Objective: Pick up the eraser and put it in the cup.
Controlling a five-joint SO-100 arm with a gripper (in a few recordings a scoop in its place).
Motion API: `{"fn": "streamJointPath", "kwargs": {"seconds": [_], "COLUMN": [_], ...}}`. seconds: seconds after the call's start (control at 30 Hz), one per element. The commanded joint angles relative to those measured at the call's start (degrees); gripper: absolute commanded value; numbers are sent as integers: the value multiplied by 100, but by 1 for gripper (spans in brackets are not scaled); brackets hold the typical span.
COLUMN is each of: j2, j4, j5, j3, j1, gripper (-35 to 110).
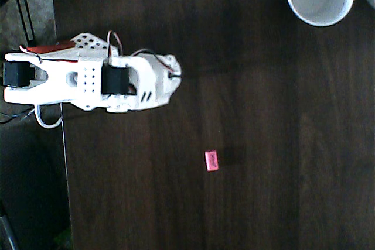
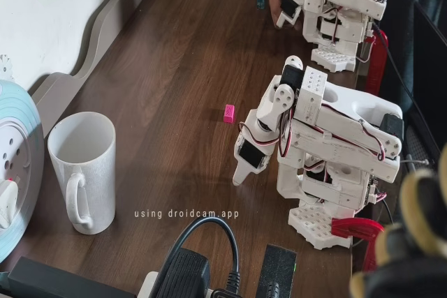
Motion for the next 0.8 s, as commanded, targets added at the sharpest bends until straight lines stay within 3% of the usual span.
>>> {"fn": "streamJointPath", "kwargs": {"seconds": [0.0,0.2,0.37,0.47,0.63,0.77], "j2": [149,123,-378,-2259,-3894,-4395], "j4": [413,527,-633,-1608,-2118,-2514], "j5": [229,1661,2224,2725,2839,2769], "j3": [-562,-1714,-1881,-2566,-3129,-3217], "j1": [-35,-246,677,1626,2505,2874], "gripper": [0,0,0,0,0,10]}}
